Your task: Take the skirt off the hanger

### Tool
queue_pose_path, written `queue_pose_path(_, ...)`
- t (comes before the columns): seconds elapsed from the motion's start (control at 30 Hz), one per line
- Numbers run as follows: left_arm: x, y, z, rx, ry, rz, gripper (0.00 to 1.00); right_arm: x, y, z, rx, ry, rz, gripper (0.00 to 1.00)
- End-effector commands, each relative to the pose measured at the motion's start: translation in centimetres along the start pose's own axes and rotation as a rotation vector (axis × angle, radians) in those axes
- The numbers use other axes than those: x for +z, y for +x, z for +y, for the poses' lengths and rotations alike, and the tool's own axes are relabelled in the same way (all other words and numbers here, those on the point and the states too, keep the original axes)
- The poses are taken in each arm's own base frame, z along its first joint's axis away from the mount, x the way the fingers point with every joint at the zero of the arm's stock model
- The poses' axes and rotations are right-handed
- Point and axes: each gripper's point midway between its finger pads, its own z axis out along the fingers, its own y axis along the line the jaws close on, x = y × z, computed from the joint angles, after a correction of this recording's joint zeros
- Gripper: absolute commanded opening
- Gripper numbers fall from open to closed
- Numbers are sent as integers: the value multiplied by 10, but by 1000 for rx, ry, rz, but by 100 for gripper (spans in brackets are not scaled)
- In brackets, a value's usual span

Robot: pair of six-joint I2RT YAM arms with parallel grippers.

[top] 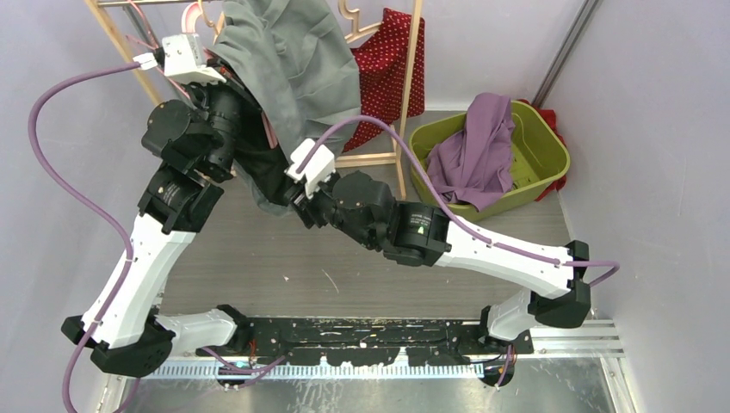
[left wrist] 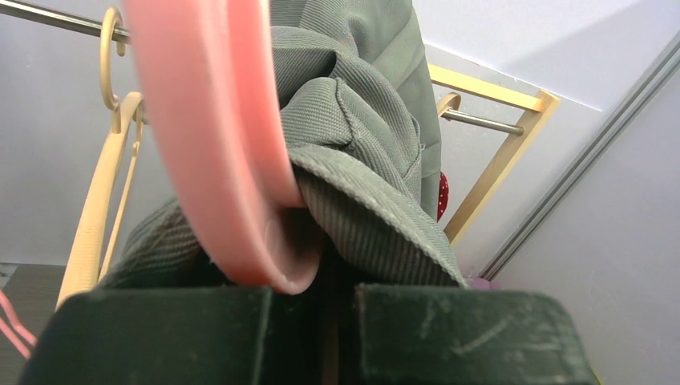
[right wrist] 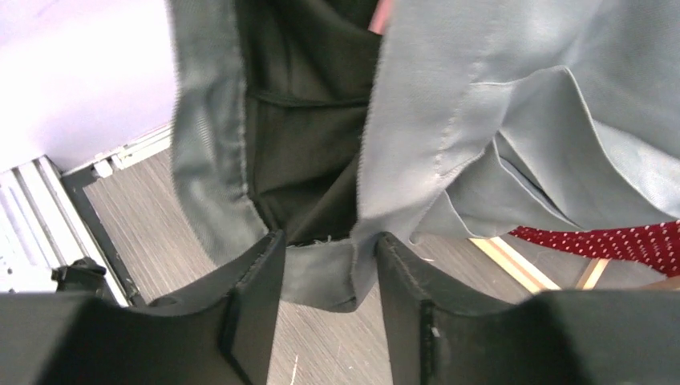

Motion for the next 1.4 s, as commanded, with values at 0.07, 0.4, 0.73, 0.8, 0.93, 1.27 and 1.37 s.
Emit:
queue_pose_path(0.07, -5, -63, -7, -109, 21, -184, 0, -21, -42, 26, -112, -76, -116, 55)
queue_pose_path(0.4, -3, -58, -13, -119, 46, -166, 0, 16, -71, -1, -340, 113, -248, 55)
queue_pose_path(0.73, -5, -55, -12, -103, 49, -156, 0, 32, -92, -30, -380, 141, -306, 56)
queue_pose_path(0.8, -4, -54, -13, -102, 49, -155, 0, 28, -97, -29, -380, 132, -309, 57)
queue_pose_path(0.93, -1, -54, -15, -109, 54, -155, 0, 22, -104, -28, -362, 109, -332, 54)
queue_pose_path(1.27, -2, -57, -17, -124, 60, -154, 0, 45, -62, -28, -241, 45, -267, 1)
queue_pose_path(1.37, -1, -58, -17, -123, 57, -156, 0, 36, -50, -17, -162, -27, -248, 1)
